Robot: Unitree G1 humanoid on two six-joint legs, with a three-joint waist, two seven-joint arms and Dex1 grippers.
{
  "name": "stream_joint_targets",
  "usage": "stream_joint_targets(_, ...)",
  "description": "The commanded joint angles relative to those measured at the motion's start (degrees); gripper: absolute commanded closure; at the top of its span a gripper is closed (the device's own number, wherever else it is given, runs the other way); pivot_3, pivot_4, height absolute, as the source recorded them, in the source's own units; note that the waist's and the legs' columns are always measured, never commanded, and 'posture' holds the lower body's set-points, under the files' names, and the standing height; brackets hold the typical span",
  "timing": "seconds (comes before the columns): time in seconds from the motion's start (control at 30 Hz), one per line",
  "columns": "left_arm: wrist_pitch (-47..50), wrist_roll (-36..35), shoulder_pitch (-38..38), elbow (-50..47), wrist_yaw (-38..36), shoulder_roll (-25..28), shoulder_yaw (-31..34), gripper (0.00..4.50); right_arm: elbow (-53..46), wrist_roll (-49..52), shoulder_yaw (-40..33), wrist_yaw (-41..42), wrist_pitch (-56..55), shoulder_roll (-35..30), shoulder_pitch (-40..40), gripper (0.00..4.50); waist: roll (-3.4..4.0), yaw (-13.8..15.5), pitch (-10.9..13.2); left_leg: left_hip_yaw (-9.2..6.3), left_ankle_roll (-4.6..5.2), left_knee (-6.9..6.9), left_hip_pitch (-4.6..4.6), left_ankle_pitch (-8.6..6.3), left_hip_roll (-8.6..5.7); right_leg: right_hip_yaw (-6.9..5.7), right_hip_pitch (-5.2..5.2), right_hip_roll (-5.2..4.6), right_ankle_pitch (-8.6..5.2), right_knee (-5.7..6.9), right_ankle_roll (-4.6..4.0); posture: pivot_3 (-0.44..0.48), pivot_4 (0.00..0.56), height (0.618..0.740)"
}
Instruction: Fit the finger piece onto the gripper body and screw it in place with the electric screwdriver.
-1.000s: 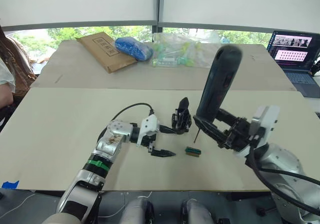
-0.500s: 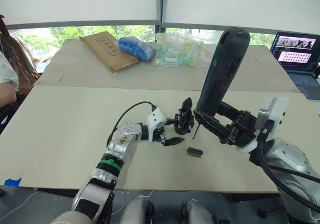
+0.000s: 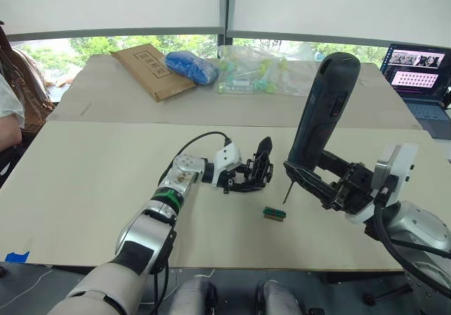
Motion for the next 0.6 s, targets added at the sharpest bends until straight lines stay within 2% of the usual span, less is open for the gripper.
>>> stream_joint_targets(0.03, -1.5, 0.4, -1.6, 1.2, -1.3, -0.3, 1.5, 1.72, -2.2, 1.9, -2.4, 0.6, -1.6, -0.8, -1.0, 2.61, 0.00, 0.0, 0.0, 0.00, 0.01, 0.00, 0.00, 0.00, 0.00, 0.00, 0.00, 0.00, 0.00, 0.00, 0.00, 0.000, 0.150, 0.732)
stream_joint_targets(0.07, -1.7, 0.4, -1.4, 1.3, -1.6, -0.1, 1.8, 1.14, -2.2, 2.0, -2.3, 0.7, -1.6, -0.8, -1.1, 2.61, 0.00, -0.1, 0.0, 0.00, 0.01, 0.00, 0.00, -0.01, 0.01, 0.01, -0.01, 0.00, 0.00, 0.00, 0.00, 0.000, 0.150, 0.732)
stream_joint_targets(0.17, -2.2, 0.7, 0.4, -0.3, -1.5, 1.3, 2.2, 0.01, -2.4, 2.2, -2.0, 0.8, -1.5, -1.0, -1.3, 2.61, 0.00, -0.2, 0.0, 0.00, 0.01, 0.00, -0.01, -0.01, 0.01, 0.01, -0.02, -0.01, 0.00, 0.00, 0.00, 0.000, 0.150, 0.732)
stream_joint_targets(0.3, 1.3, -2.1, 4.4, -6.6, -0.6, 1.7, 4.5, 0.00, -2.4, 2.6, -1.9, 1.3, -1.5, -1.3, -1.7, 2.61, 0.00, -0.4, 0.0, -0.01, 0.01, -0.01, -0.01, -0.01, 0.02, 0.02, -0.03, -0.01, 0.00, 0.02, 0.00, 0.000, 0.150, 0.732)
stream_joint_targets(0.37, 7.5, -4.6, 8.3, -14.4, 3.0, 0.8, 6.5, 0.00, -1.3, 1.5, -0.8, 3.3, -2.0, -1.9, -2.8, 2.61, 0.00, -0.3, 0.0, -0.03, 0.01, 0.01, -0.02, -0.01, 0.02, 0.01, -0.03, -0.01, 0.00, 0.02, 0.00, 0.000, 0.150, 0.732)
stream_joint_targets(0.5, 15.1, -3.6, 17.9, -31.0, 8.2, 0.6, 4.4, 0.00, 2.1, 0.5, 1.5, 4.6, -1.7, -1.9, -8.1, 2.61, 0.01, -0.3, 0.0, -0.03, 0.03, 0.07, -0.01, -0.02, 0.02, 0.07, 0.00, -0.04, 0.02, 0.03, 0.03, 0.000, 0.150, 0.732)
stream_joint_targets(0.6, 18.9, -2.9, 20.6, -36.6, 11.8, 0.4, 3.4, 0.00, 2.9, 0.8, 2.4, 6.7, -1.3, -2.4, -9.8, 2.61, 0.01, -0.1, 0.0, -0.05, 0.03, 0.07, -0.01, -0.02, 0.02, 0.03, 0.01, -0.04, 0.02, 0.04, 0.03, 0.000, 0.150, 0.732)
